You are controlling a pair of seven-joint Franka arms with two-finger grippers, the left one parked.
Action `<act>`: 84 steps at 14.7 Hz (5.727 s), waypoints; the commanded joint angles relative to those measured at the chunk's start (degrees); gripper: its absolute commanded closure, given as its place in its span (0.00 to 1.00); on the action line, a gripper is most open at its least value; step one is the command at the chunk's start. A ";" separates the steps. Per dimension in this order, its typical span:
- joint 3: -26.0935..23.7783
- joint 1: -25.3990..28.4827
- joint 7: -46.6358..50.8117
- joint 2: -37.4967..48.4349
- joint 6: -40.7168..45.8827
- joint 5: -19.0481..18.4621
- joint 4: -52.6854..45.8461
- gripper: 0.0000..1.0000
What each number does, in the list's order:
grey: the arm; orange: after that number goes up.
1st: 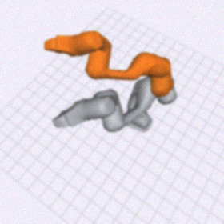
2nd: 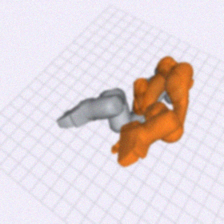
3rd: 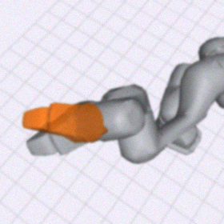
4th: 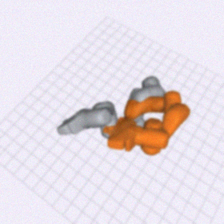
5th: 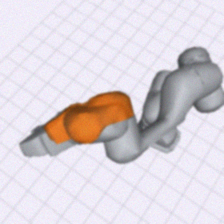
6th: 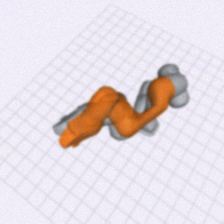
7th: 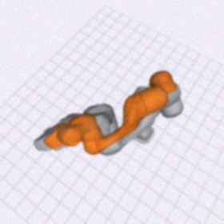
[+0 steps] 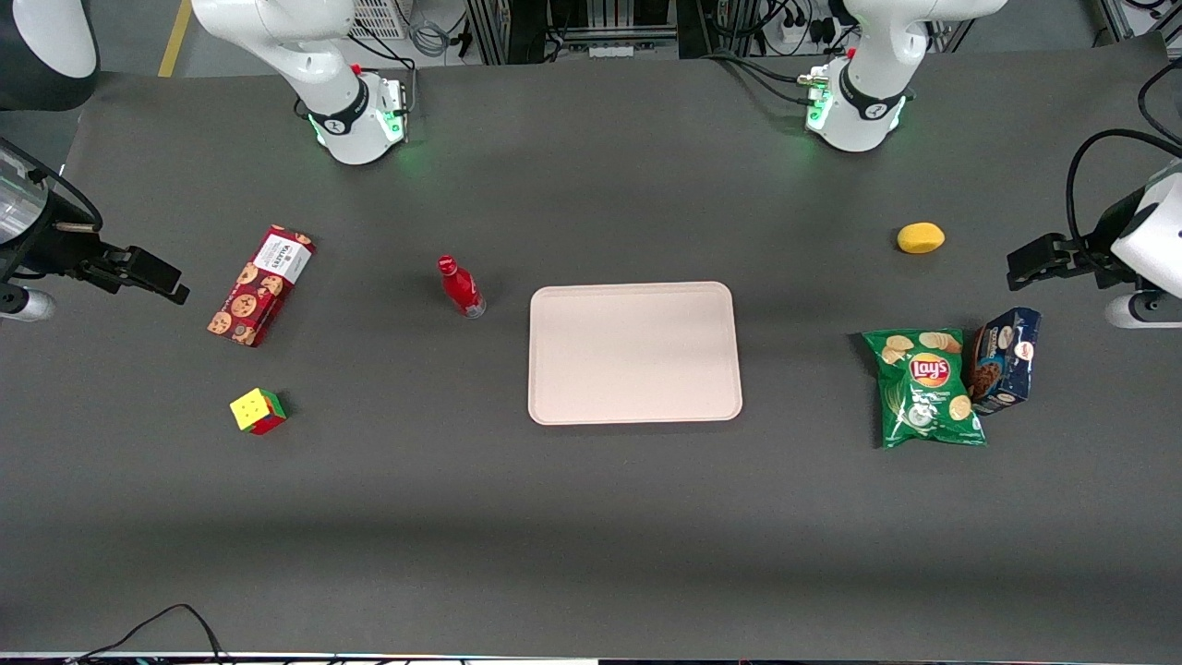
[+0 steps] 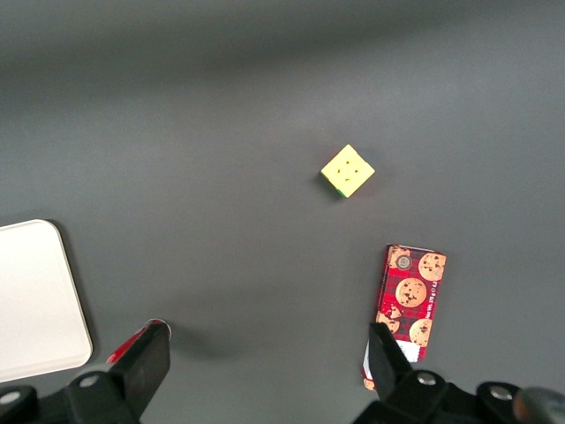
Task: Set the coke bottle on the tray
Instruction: 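Move the right gripper over the red Coca-Cola bottle lying on the table, then lower the open right gripper around the bottle's body and close it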
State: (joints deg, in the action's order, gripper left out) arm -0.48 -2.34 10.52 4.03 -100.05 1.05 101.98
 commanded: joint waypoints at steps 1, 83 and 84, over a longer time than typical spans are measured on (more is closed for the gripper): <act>-0.22 -1.09 -1.73 -0.87 2.30 1.50 -1.61 0.00; -9.54 27.38 12.42 -6.14 -35.23 1.59 33.56 1.00; -9.71 27.38 12.34 -6.14 -32.26 1.59 31.29 1.00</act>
State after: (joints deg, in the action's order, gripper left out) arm -9.32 25.58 22.56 -3.17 -137.69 2.05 137.03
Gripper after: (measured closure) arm 0.515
